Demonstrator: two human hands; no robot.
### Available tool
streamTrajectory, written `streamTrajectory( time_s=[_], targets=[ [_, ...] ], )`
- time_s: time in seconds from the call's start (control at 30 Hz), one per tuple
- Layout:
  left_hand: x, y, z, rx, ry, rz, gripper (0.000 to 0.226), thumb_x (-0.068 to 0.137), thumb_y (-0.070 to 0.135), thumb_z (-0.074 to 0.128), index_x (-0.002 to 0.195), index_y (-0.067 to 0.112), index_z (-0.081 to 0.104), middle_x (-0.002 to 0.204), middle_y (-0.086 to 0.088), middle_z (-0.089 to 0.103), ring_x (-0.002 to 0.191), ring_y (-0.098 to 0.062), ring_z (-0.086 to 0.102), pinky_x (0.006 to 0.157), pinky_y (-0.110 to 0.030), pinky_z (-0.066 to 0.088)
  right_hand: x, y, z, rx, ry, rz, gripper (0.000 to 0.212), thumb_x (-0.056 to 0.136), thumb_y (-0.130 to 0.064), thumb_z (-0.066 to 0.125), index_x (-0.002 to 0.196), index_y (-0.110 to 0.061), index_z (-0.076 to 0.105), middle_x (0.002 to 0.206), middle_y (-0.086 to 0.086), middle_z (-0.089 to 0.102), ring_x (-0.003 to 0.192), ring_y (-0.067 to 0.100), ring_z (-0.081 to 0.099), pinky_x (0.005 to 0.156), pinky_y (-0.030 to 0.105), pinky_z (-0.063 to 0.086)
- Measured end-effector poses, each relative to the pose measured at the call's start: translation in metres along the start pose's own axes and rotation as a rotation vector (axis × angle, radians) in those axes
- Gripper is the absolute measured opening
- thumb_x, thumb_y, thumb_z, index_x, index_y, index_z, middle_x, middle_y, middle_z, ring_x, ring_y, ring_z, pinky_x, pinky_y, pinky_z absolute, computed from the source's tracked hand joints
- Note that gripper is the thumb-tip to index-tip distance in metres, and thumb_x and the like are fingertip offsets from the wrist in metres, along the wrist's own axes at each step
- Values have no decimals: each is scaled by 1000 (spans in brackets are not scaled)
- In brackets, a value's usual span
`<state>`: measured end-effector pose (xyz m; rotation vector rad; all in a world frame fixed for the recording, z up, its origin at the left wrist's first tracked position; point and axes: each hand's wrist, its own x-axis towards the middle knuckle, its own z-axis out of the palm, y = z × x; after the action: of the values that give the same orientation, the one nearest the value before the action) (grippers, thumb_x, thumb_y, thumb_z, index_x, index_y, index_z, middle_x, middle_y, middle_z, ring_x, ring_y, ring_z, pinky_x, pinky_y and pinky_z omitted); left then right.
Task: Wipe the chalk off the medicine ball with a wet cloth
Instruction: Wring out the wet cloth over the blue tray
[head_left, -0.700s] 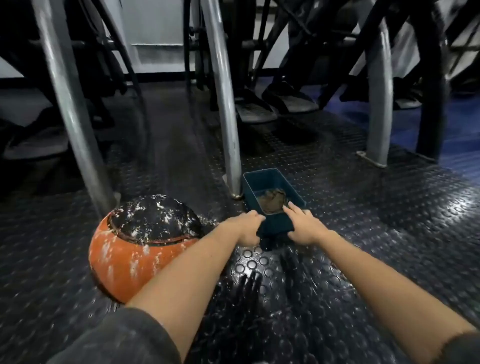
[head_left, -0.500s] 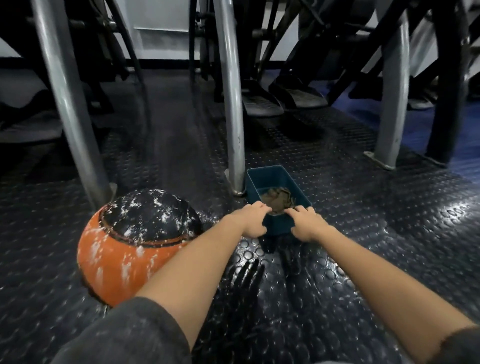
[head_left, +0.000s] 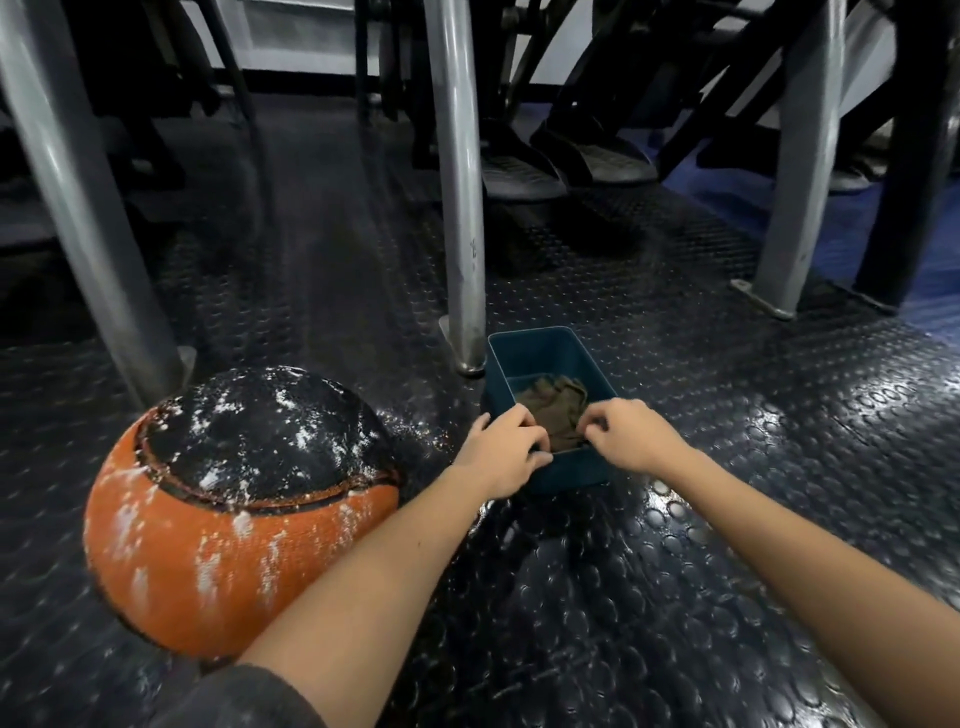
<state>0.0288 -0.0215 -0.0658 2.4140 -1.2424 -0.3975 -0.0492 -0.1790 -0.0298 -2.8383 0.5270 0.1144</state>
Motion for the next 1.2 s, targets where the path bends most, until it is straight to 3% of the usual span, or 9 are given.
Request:
streamTrajectory(
  time_s=[0.2, 0.4, 0.5, 0.63, 0.73, 0.87, 0.97, 1.1, 1.2],
  targets=[
    [3, -3, 2, 24, 58, -15, 21, 98, 33, 48, 108, 23, 64, 118, 6, 43, 113, -10, 45, 116, -38, 7, 59, -3, 20, -128, -179, -5, 49, 93, -11, 47, 142, -17, 39, 145, 13, 36, 129, 30, 41, 105, 37, 37],
    [25, -1, 1, -13, 98, -39, 20, 95, 35, 53, 105, 23, 66, 117, 5, 45, 110, -11, 48, 115, -33, 7, 105, 0, 46, -124, -401, 88, 73, 92, -30, 57, 150, -24, 15, 155, 21, 3, 140, 37, 19, 113, 43, 25],
    [29, -3, 3, -32, 131, -51, 19, 93, 37, 55, 101, 24, 67, 115, 6, 46, 109, -8, 49, 115, -32, 4, 112, -1, 47, -157, -422, 71, 65, 87, -35, 63, 144, -35, 31, 150, 19, 10, 131, 39, 33, 108, 44, 32],
    [30, -3, 2, -4, 166, -49, 20, 91, 41, 56, 98, 26, 69, 112, 7, 49, 107, -6, 49, 114, -32, 1, 117, 1, 49, -90, -370, 91, 53, 84, -21, 67, 133, -28, 49, 147, 18, 14, 120, 38, 42, 101, 40, 38],
    [30, -1, 1, 6, 167, -41, 21, 91, 41, 56, 98, 25, 69, 112, 5, 49, 107, -6, 48, 114, -31, -1, 113, -2, 51, -17, -334, 69, 34, 83, -14, 64, 116, -23, 62, 133, 15, 42, 105, 27, 47, 81, 32, 39],
    [30, -1, -2, 48, 155, -34, 22, 92, 42, 55, 100, 27, 69, 112, 6, 50, 110, -6, 48, 115, -32, -1, 106, -1, 44, 68, -221, 13, 19, 76, -9, 72, 83, -25, 65, 104, 3, 64, 94, 19, 55, 75, 29, 44],
    [31, 1, -5, 93, 126, -17, 22, 92, 42, 54, 103, 29, 69, 114, 7, 50, 114, -5, 47, 116, -35, 0, 100, 4, 28, 169, -58, -21, 29, 73, -6, 72, 92, -27, 67, 108, 0, 65, 100, 18, 59, 84, 29, 49],
    [34, 0, -7, 31, 111, -18, 23, 90, 42, 59, 106, 31, 70, 119, 11, 53, 117, -5, 46, 116, -36, 4, 83, 6, 5, 329, 128, -4, 36, 73, -7, 70, 106, -22, 68, 113, -2, 62, 108, 17, 55, 89, 23, 40],
    [36, -3, -10, -94, 112, -46, 36, 86, 42, 65, 119, 28, 65, 124, 7, 56, 118, -12, 49, 112, -37, 26, 65, 6, -4, 440, 155, -12, 34, 74, -6, 69, 104, -21, 68, 104, -5, 60, 100, 12, 54, 84, 19, 40]
  ],
)
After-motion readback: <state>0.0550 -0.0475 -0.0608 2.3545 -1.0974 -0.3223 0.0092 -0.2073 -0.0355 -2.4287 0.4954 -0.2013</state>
